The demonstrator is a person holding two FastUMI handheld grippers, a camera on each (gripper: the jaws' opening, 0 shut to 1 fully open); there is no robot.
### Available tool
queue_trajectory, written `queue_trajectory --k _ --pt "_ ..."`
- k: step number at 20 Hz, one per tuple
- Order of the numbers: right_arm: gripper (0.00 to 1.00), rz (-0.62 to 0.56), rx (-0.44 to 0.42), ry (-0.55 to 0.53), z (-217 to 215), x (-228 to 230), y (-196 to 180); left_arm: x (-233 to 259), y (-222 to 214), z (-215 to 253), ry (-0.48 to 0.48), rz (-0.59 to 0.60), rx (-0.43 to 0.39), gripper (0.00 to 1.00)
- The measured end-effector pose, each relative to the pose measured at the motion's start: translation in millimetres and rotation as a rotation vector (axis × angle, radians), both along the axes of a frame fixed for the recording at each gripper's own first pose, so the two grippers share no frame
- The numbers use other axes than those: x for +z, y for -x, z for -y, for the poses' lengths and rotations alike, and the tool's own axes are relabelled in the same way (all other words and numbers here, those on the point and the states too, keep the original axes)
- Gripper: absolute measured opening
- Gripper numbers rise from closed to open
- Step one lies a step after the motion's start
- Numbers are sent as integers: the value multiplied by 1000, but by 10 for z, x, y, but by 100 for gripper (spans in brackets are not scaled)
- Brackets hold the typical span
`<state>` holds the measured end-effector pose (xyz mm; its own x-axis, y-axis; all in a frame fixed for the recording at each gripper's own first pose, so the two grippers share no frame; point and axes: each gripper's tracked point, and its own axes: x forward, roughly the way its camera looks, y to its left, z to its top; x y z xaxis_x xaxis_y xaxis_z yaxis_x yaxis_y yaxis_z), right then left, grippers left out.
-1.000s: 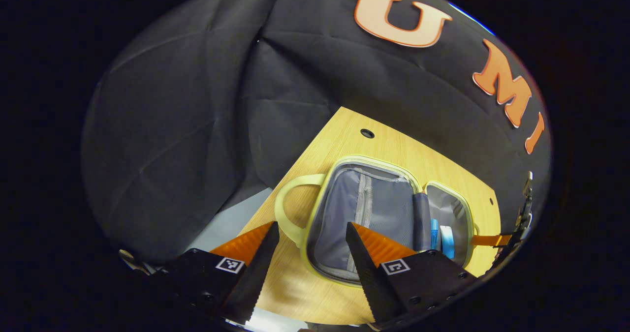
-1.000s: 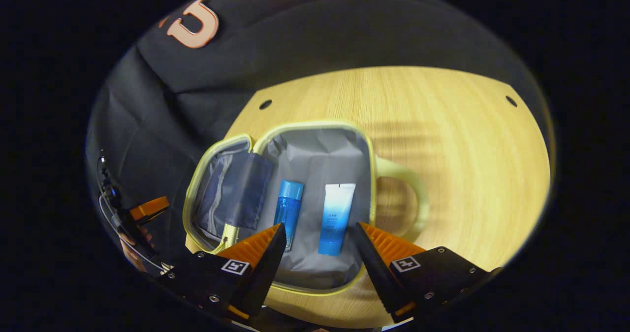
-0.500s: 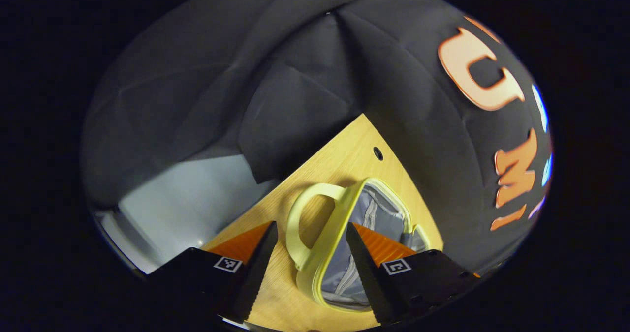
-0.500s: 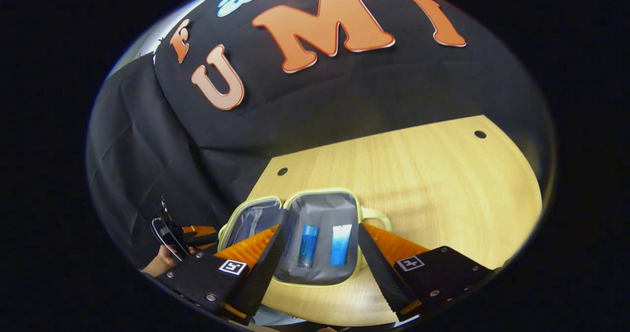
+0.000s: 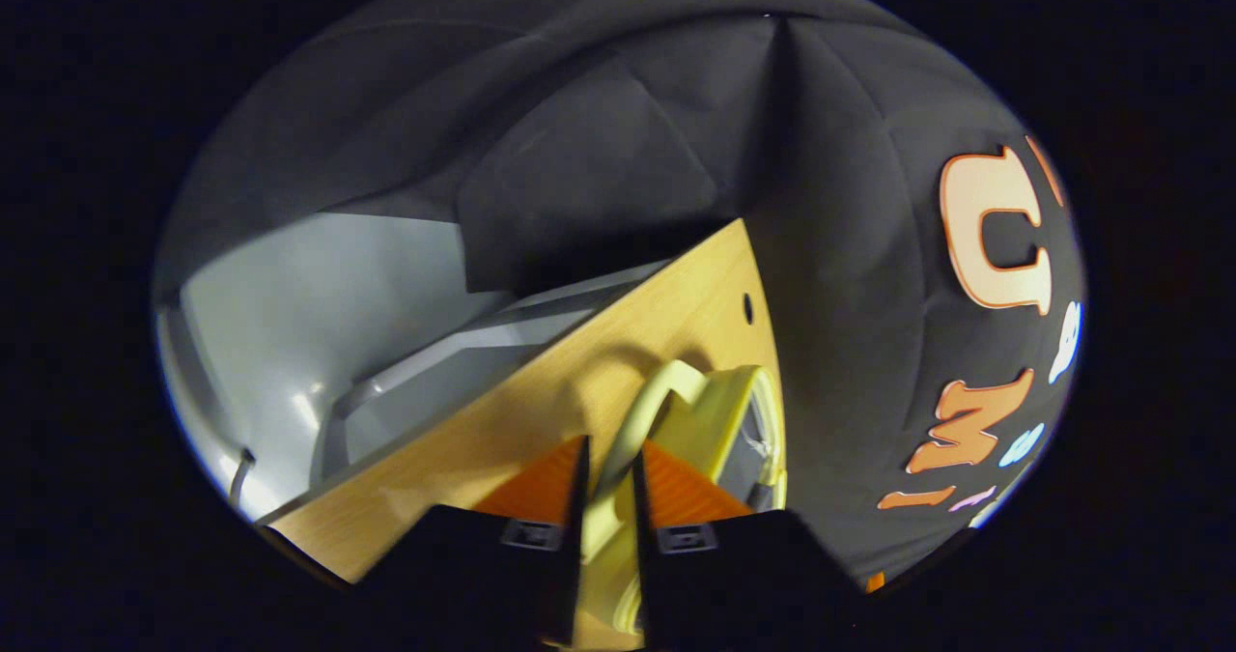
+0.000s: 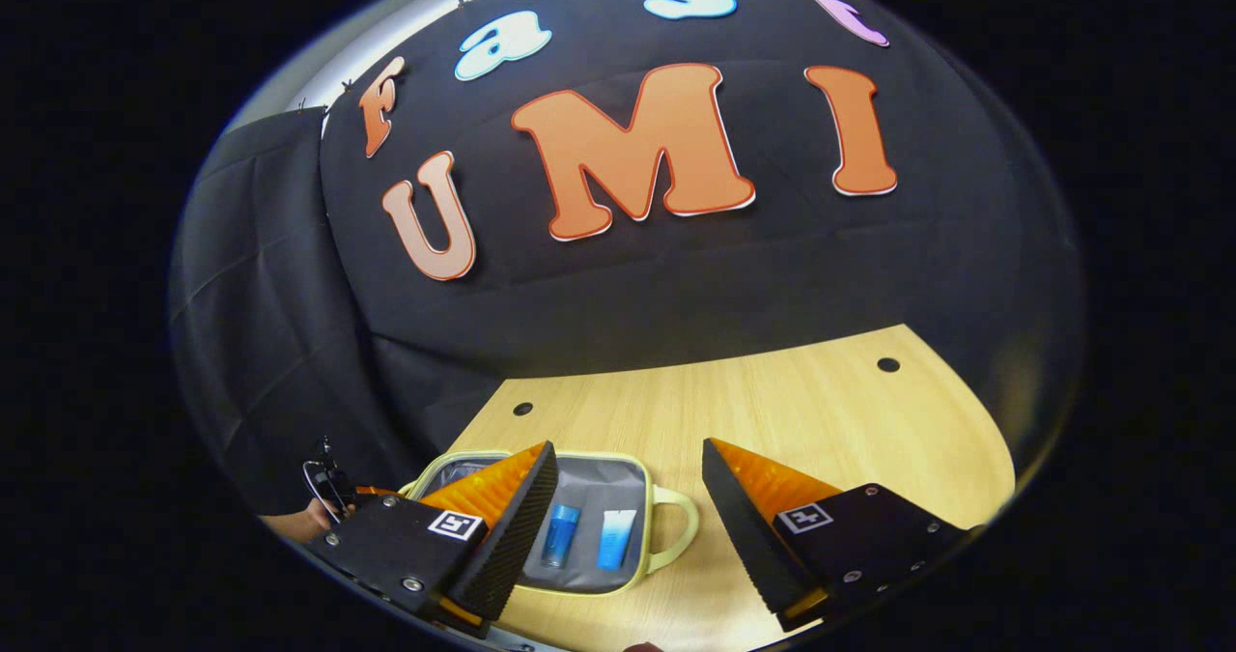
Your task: First open the suitcase, pack the skin care products into it, and then close the suitcase.
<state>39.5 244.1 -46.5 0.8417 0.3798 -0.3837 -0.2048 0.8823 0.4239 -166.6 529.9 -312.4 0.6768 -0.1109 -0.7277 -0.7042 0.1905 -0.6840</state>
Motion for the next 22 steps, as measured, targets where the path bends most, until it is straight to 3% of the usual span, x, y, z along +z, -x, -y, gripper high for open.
queue_trajectory --k 2,4,8,9,10,13,22 --pt "96 22 -34 -8 148 74 -28 213 -66 -80 -64 58 -17 3" --pt "96 46 -62 -26 265 123 -42 416 -96 -48 -134 88 -61 3" --pt "95 154 -131 37 643 191 -163 910 -171 -13 -271 105 -143 2" --pt "100 177 -150 55 737 228 -184 1043 -216 23 -328 111 -174 3" --pt "95 198 -164 70 820 255 -203 1189 -284 87 -369 113 -206 2" --pt "95 233 -193 101 998 269 -263 1686 -490 208 -463 158 -252 2" --pt "95 282 -150 105 1252 109 -255 2806 -968 1153 -656 291 -394 2"
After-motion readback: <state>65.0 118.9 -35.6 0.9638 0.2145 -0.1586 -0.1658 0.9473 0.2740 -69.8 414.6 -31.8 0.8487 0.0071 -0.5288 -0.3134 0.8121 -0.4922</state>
